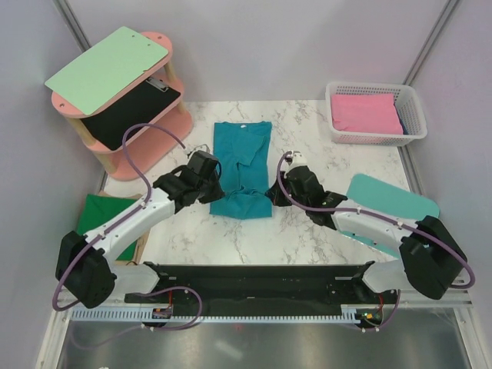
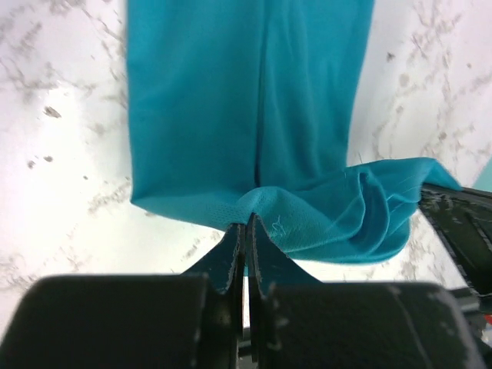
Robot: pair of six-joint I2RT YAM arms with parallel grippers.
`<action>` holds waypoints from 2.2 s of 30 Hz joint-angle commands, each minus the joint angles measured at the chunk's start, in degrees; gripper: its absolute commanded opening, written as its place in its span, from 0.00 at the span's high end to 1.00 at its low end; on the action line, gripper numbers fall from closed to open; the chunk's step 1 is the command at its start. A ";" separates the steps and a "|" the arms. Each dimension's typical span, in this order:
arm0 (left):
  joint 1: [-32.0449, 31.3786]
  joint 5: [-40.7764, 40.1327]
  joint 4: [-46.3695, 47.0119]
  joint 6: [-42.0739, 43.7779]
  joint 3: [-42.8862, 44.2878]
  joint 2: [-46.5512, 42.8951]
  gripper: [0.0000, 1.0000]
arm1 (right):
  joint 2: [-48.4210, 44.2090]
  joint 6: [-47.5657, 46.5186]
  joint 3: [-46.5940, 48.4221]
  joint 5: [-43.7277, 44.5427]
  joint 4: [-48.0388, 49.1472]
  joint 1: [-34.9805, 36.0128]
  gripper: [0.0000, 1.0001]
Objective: Fold and stack the t-shirts
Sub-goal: Fold the folded rectangular tshirt in 1/3 of the way, then grab one side of the 2/3 rectangular tshirt with both arms
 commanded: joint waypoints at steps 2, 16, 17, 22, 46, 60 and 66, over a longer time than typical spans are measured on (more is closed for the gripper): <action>4.67 -0.42 1.99 6.05 3.38 4.10 0.98 | 7.35 -5.33 6.65 0.80 3.17 -3.65 1.00; 12.23 3.81 7.89 11.41 11.03 22.81 0.98 | 27.23 -7.00 22.39 -3.33 5.55 -10.15 1.00; 12.93 3.90 8.16 11.59 11.73 23.52 0.98 | 28.81 -6.92 23.01 -3.07 5.72 -10.68 1.00; 15.21 4.43 8.07 13.61 15.15 28.00 0.32 | 33.13 -7.53 27.41 -0.44 5.02 -11.56 0.57; 14.95 10.12 19.93 7.63 -14.19 9.81 0.12 | 16.52 4.95 -4.05 -12.47 13.98 -11.74 0.18; 13.11 14.79 27.05 5.70 -15.95 16.76 0.90 | 22.76 12.42 -8.10 -18.36 25.84 -8.31 0.73; 10.92 15.50 24.78 4.47 -18.67 12.65 0.98 | 20.04 12.86 -11.08 -19.68 25.85 -7.08 1.00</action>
